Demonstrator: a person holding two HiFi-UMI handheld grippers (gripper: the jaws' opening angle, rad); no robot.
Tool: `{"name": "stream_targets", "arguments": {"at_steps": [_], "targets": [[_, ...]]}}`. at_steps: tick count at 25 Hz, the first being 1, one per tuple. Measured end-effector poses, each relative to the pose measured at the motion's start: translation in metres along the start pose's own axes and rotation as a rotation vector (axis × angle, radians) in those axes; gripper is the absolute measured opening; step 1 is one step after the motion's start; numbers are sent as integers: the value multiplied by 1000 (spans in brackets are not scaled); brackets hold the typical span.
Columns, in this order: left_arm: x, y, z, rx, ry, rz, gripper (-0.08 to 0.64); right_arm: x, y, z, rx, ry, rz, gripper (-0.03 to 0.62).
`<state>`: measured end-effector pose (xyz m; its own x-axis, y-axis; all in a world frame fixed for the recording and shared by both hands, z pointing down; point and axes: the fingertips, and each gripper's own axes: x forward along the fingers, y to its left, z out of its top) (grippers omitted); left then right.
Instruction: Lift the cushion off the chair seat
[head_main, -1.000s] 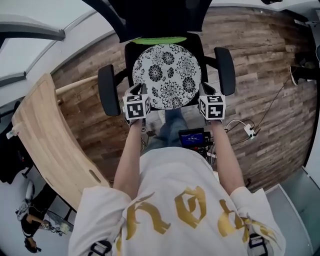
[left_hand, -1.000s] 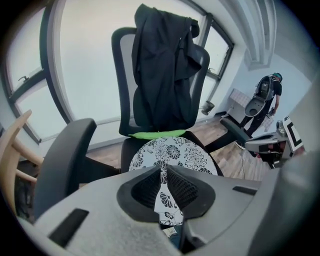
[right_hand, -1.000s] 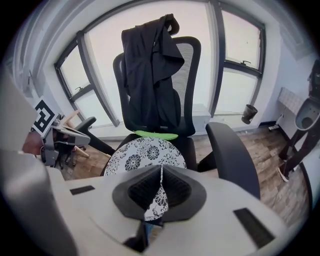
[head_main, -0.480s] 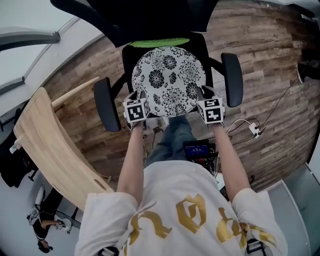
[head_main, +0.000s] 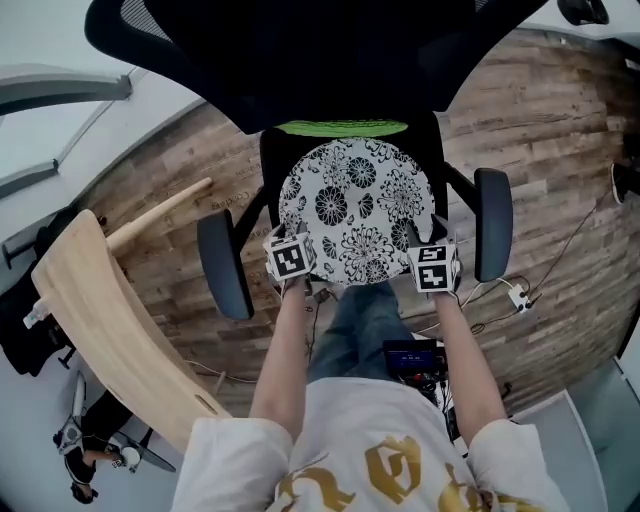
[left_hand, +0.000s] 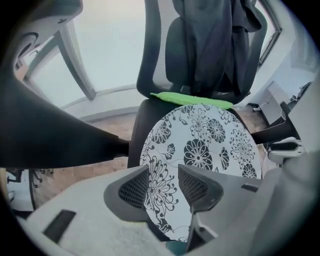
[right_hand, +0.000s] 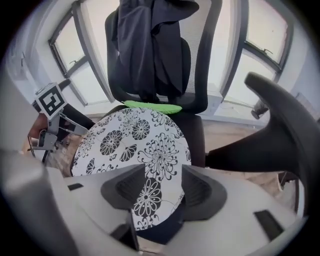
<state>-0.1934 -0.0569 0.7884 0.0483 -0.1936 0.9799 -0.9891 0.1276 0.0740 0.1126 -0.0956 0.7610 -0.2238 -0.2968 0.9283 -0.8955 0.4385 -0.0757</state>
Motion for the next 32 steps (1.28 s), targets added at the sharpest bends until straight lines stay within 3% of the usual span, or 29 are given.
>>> {"name": "stream_targets", "arguments": {"at_steps": [8,13,19,21,25,27,29,32], "targets": [[21,30,0,12,-5,102,184,36,-28,-15,48,80,-102,213],[41,32,2,62,30,88,179,58,-45,-25,149,109,-144,215],[49,39,-2,118,56,113,169,73,-43,-28,92,164,-131,215],[49,34,-1,136,62,114,156,73,-44,-29,93,179,-124,215],[44,25,-3,161,71,104,61,68,-46,-33,84,193,-115,213],[42,23,-2,180,70,97,46,66,-46,-31,64,203,-111,167],[39,23,-2,197,73,95,31,65,-42,-29,80,205,-101,21],[33,24,0,204,70,92,25,63,-39,-25,110,208,-76,18]]}}
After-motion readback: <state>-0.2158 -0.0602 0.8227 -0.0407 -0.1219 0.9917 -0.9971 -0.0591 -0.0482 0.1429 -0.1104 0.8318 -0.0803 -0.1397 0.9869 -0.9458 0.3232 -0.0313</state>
